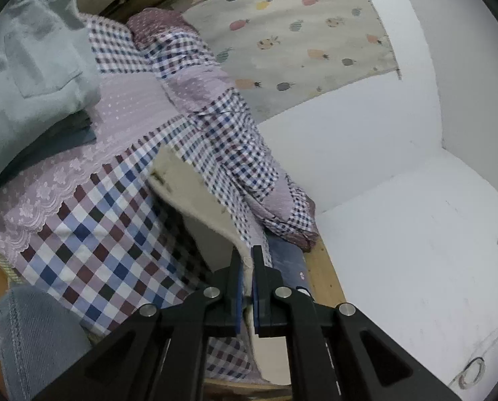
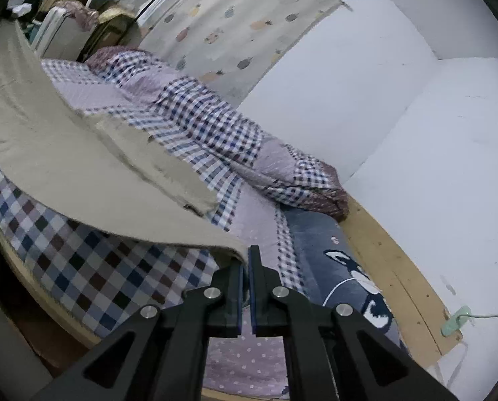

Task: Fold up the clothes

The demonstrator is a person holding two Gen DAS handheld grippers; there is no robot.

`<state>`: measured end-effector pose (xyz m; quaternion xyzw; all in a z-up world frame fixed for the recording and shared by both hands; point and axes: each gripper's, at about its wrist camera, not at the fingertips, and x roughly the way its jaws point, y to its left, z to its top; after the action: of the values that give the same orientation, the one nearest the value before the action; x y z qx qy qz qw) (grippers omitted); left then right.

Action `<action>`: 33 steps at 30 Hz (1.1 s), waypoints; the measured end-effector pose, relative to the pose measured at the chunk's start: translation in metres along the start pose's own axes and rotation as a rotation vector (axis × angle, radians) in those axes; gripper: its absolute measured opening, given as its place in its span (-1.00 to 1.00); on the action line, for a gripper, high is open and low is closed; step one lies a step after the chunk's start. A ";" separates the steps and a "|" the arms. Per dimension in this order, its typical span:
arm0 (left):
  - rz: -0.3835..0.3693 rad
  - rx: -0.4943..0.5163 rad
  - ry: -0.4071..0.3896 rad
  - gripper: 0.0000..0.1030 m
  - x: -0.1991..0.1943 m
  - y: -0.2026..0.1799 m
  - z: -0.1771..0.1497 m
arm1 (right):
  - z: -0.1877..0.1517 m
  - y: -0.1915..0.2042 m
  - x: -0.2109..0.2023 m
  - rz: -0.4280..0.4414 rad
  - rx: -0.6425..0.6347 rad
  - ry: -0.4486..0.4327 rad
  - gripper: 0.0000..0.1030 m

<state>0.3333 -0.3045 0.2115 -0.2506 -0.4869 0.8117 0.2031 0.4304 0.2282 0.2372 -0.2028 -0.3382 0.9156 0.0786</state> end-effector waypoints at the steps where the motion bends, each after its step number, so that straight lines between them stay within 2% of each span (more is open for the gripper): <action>1: -0.008 0.009 -0.005 -0.96 -0.005 -0.005 0.000 | 0.002 -0.004 -0.005 -0.006 0.005 -0.005 -1.00; 17: -0.176 0.174 -0.105 -0.96 -0.090 -0.093 -0.004 | 0.034 -0.072 -0.102 -0.159 0.098 -0.163 -0.99; 24: -0.250 0.211 -0.132 -0.96 -0.122 -0.114 -0.015 | 0.039 -0.087 -0.144 -0.204 0.135 -0.225 -0.99; 27: -0.214 0.211 -0.134 -0.95 -0.117 -0.107 -0.016 | 0.036 -0.086 -0.140 -0.177 0.155 -0.206 -0.99; 33: -0.106 0.080 -0.042 -0.95 -0.079 -0.061 -0.012 | 0.022 -0.072 -0.102 -0.073 0.143 -0.115 -0.99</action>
<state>0.4084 -0.3149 0.2782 -0.1993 -0.4709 0.8237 0.2453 0.5142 0.2409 0.3314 -0.1313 -0.2830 0.9441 0.1065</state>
